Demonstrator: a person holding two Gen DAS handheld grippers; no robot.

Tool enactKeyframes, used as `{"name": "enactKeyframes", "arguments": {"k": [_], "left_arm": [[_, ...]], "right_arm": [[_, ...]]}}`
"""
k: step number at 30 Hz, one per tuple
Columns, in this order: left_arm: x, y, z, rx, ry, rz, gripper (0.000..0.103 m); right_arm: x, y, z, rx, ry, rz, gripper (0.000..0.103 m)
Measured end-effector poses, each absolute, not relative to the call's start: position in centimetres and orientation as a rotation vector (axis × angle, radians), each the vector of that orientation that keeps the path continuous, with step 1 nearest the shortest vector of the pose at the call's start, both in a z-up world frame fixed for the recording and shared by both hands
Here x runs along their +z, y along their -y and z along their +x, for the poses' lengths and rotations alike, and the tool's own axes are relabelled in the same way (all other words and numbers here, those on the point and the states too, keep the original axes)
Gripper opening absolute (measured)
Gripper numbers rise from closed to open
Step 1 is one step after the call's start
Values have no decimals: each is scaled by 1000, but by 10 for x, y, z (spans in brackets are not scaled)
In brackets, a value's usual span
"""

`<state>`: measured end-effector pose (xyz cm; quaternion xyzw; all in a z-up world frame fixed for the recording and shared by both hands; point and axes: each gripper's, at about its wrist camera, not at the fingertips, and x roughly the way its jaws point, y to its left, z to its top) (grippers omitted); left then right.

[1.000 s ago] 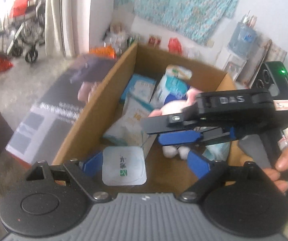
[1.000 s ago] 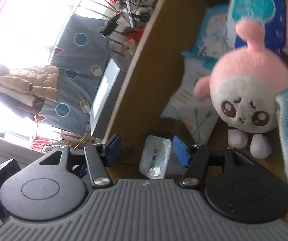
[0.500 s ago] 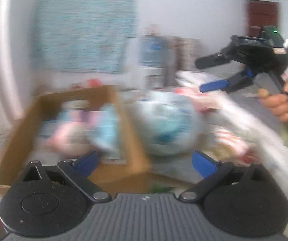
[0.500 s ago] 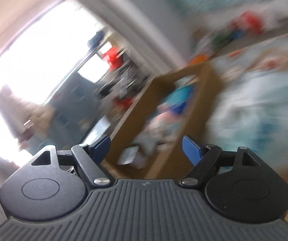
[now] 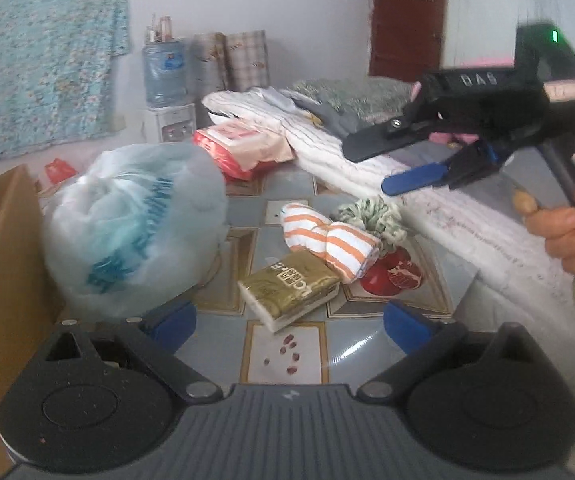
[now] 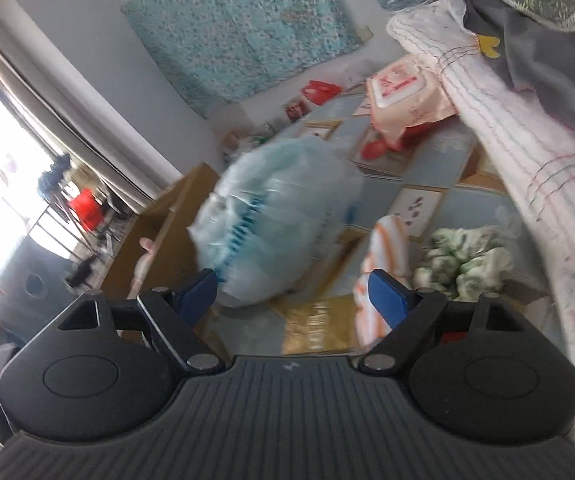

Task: Organize soft objects
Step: 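Move the right gripper back to the green floral cloth on the table, then close the right gripper on the green floral cloth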

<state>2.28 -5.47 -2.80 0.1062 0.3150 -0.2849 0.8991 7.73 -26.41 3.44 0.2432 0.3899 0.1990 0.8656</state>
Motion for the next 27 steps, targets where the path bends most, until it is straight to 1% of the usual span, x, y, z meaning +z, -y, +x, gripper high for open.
{"name": "enactKeyframes", "arguments": {"k": [3,4,6,12,15,18,21,27], "left_arm": [[-39,72,34,-587,-633,284,100],[-42,77,39,-575,-641,301,99],[-48,85,47,-577,-650,315,98],[-60,100,65,-611,-667,329,97],[-67,109,70,-619,-653,370,96],[-75,115,75,-610,-642,421,94],[-83,119,84,-608,-668,445,94],[-88,121,90,-598,-667,468,91]], "right_arm": [[28,260,93,412,-849,439,80],[27,259,98,405,-858,417,77],[24,259,110,378,-868,385,74],[17,278,118,250,-846,326,73],[5,283,121,202,-878,279,68],[-5,283,124,162,-909,220,67],[-14,285,129,150,-942,205,65],[-32,282,133,162,-995,215,53]]}}
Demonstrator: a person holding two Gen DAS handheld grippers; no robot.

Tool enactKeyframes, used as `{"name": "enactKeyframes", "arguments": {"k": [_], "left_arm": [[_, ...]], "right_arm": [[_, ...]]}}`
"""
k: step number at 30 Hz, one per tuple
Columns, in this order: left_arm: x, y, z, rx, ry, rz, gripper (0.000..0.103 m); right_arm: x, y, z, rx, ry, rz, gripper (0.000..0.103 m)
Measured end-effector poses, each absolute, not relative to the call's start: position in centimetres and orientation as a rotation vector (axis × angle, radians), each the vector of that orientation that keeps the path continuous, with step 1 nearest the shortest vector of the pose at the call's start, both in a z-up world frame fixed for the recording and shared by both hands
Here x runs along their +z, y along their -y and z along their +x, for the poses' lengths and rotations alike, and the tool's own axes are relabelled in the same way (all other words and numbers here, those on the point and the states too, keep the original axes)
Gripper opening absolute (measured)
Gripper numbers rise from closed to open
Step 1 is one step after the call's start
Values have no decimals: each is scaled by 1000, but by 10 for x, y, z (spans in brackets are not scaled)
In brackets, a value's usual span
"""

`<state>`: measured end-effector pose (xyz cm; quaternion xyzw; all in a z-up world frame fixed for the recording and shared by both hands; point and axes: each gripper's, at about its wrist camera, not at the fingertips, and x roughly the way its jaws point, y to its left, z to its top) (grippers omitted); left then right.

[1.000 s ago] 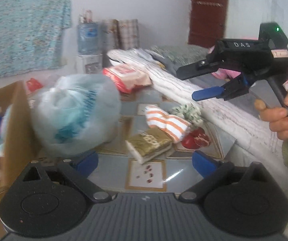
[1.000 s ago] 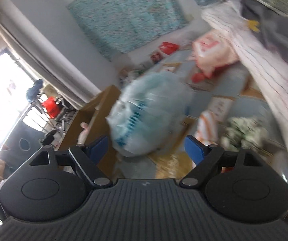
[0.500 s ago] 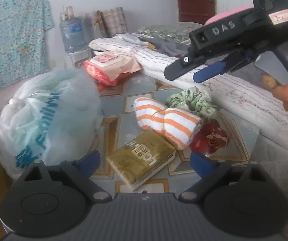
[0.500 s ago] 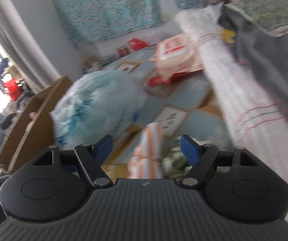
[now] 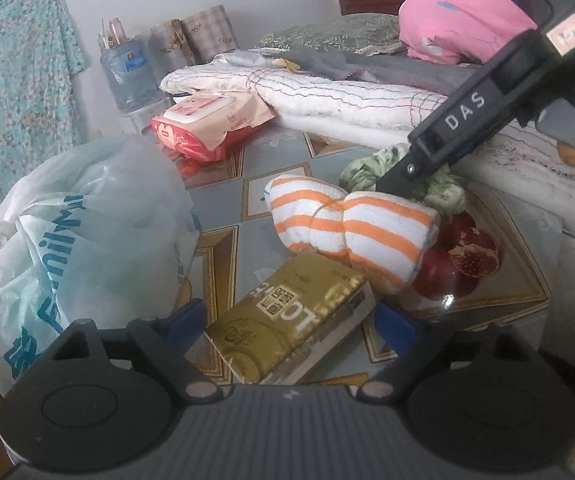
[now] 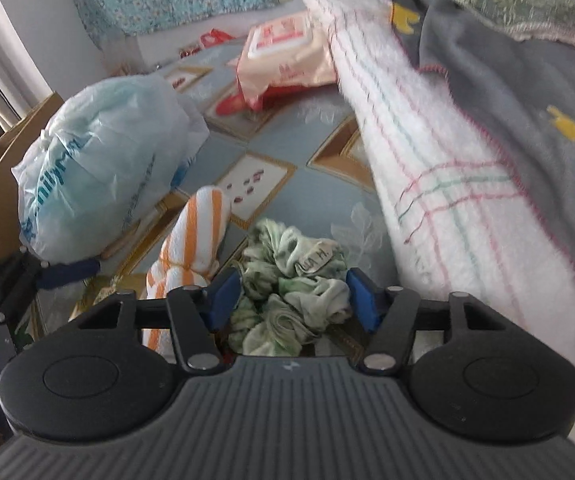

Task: Organize soft objects
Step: 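Close the right gripper on the green floral cloth, then carry the green floral cloth with the right gripper over the box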

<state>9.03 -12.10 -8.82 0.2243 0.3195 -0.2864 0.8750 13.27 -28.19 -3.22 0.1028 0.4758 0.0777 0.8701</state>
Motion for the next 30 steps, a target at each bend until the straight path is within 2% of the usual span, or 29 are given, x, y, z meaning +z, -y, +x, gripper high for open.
{"name": "enactKeyframes", "arguments": {"k": [2,4,8,10,23,30], "left_arm": [[-89,121,91,-594,-662,468,90],[-88,120,92,-598,-664,456,88],[-86,118,91,-602,-660,439,84],[-86,118,89,-603,-653,438,78],[-70,112,75,-561,-644,402,57],[-53,97,67,-540,-629,319,41]], "right_arm": [[-33,280,132,162,-986,209,46],[-33,281,132,168,-985,223,33],[-34,286,129,160,-970,269,24],[-32,289,126,158,-955,298,21],[5,310,102,161,-774,381,19],[18,304,94,236,-717,454,19]]}}
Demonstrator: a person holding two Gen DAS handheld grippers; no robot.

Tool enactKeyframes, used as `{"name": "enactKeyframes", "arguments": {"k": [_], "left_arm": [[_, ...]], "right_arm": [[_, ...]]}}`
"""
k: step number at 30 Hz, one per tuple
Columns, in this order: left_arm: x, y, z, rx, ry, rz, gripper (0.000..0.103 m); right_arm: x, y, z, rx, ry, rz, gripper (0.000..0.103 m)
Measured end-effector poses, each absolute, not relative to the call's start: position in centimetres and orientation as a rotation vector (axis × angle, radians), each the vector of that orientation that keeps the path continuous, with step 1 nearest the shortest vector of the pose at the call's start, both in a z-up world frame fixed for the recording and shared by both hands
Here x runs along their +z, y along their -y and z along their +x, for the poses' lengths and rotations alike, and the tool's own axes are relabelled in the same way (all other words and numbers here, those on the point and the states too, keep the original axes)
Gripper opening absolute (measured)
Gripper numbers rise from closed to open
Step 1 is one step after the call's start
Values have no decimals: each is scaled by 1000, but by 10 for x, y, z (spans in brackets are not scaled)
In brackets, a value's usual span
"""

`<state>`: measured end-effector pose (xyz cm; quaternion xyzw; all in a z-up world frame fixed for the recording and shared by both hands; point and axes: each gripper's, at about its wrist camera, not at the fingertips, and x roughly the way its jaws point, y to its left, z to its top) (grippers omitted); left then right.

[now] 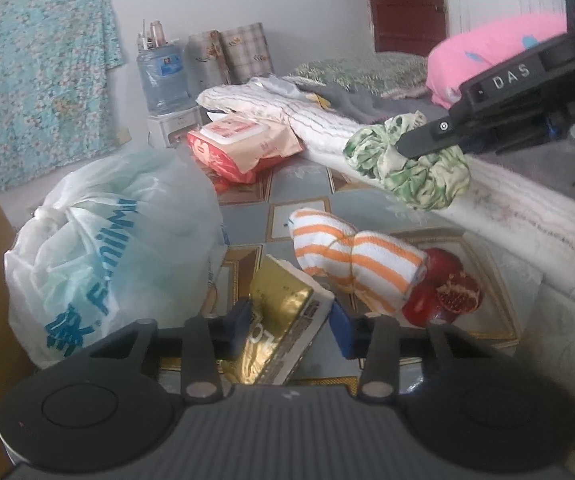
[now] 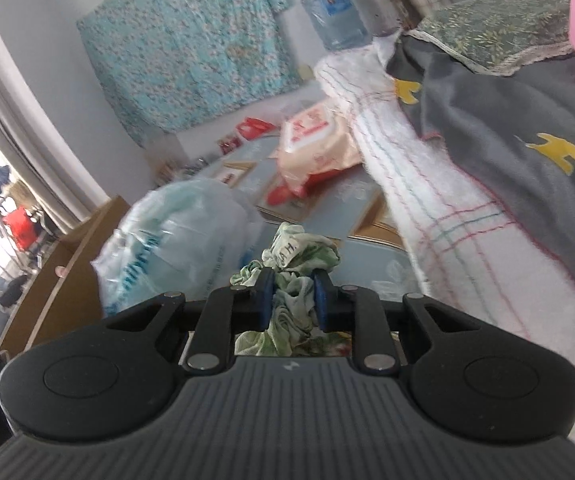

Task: Organize soft objects
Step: 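Carry the green floral cloth with the right gripper over the box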

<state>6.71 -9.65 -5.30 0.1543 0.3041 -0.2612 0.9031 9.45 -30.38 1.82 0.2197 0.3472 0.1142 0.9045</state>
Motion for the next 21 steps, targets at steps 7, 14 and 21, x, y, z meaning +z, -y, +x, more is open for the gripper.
{"name": "enactKeyframes", "arguments": {"k": [7,14,21], "left_arm": [[-22,72,47,-521,-564,227,39],[43,7,11,-446,-422,88,40],[89,-93,-18,-126,-328,82,40]], "right_arm": [[33,289,88,341,-675,530,19],[73,245,95,553,-596,558,20],[108,154,127,864,-617,541,21]]}}
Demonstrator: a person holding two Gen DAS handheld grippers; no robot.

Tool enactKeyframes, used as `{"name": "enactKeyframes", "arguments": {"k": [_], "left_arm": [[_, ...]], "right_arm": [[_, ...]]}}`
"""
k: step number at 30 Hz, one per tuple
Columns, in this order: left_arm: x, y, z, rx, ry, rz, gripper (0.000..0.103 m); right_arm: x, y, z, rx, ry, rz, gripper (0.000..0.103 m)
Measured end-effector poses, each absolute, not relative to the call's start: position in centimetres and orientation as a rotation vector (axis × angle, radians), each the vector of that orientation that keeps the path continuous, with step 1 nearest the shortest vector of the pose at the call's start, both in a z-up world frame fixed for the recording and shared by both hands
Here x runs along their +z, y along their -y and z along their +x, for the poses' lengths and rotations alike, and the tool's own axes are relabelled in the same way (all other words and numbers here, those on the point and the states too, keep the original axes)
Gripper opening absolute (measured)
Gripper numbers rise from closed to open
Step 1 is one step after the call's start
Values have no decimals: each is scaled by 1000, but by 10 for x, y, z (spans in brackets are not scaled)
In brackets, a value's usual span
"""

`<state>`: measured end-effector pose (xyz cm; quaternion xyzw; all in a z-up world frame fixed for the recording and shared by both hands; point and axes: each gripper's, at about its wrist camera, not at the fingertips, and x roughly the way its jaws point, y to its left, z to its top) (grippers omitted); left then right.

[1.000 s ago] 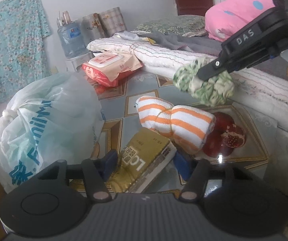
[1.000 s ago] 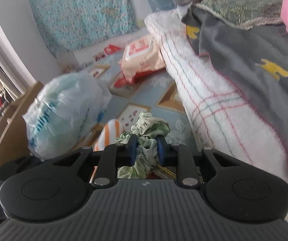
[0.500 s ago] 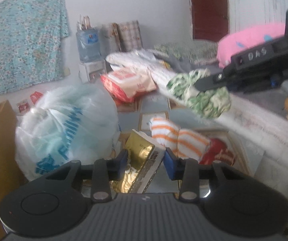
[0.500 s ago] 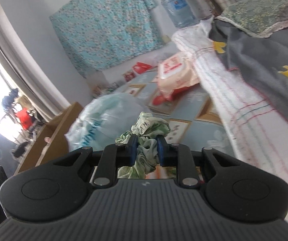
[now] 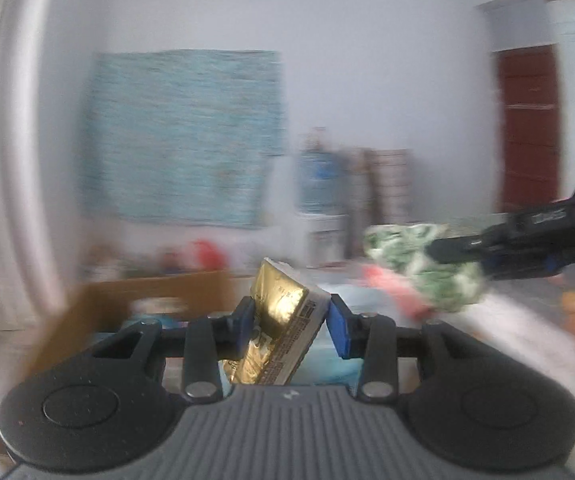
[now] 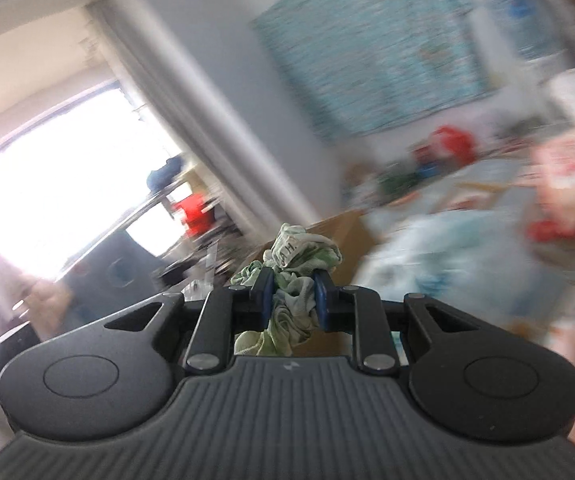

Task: Organize soft objects
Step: 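Carry the green floral cloth with the right gripper over the box, then lower the green cloth into the box and open the right gripper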

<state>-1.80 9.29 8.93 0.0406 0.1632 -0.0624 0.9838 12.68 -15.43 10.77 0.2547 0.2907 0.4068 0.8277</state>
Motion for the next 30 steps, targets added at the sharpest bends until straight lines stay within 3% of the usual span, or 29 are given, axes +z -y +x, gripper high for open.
{"name": "enactKeyframes", "arguments": {"k": [10,16,21,30], "left_arm": [[54,-170,3,30,-546,69,40],[30,-198,26,54,-671,60,43],[24,-201,32,89,-701,117,53],[18,-209,39,89,-708,85,61]], "right_arm": [[90,-31,175,1089,-944,308,21],[73,-101,175,1075,-1049,114,23],[57,-120,175,1045,-1080,-2,34],[47,-110,185,1078,-1072,63,42]]}}
